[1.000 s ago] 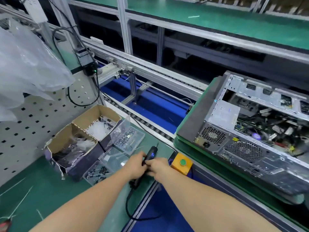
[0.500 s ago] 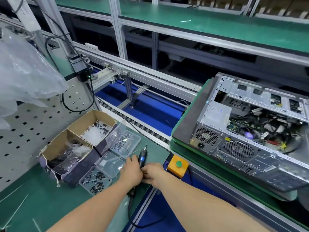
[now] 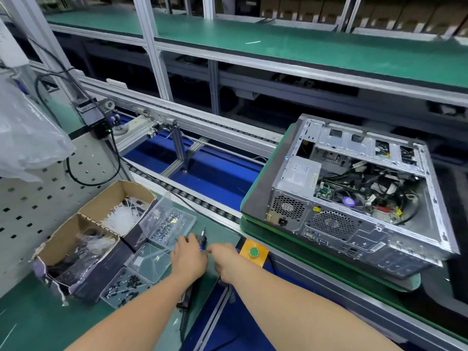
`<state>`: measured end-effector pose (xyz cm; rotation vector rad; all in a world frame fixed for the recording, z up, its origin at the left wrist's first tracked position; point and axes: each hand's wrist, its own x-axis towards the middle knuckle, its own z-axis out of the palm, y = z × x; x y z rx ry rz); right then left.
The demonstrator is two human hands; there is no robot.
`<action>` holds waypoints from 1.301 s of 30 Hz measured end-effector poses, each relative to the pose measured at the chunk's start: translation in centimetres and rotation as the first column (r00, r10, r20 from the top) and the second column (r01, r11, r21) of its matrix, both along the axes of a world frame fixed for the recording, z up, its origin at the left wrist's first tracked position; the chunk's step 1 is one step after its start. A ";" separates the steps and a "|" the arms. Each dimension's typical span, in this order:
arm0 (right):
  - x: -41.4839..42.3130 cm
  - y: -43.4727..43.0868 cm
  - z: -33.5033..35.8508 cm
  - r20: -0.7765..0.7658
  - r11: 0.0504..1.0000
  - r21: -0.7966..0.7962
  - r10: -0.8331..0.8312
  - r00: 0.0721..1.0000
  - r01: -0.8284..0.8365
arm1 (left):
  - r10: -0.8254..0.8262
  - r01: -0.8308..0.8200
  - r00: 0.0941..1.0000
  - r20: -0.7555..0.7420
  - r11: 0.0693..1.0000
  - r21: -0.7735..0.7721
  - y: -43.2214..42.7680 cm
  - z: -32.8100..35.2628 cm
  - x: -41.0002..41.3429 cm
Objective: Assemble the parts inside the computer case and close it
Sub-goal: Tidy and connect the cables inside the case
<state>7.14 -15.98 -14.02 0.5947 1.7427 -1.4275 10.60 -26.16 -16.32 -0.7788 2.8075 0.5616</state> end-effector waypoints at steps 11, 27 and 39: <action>-7.1 8.0 15.2 -0.704 0.999 -0.029 -0.042 0.709 0.031 | 0.272 0.182 0.619 -0.737 0.863 0.472 10.2 15.2 -11.0; -13.8 37.9 15.2 -0.448 0.756 0.645 0.492 0.746 -0.112 | -0.383 0.586 0.776 -0.502 0.732 0.347 35.2 15.0 -22.1; -18.4 38.5 11.4 0.222 -0.039 0.899 0.899 0.378 -0.436 | -0.631 0.734 0.662 -0.405 0.654 0.182 33.5 13.9 -25.4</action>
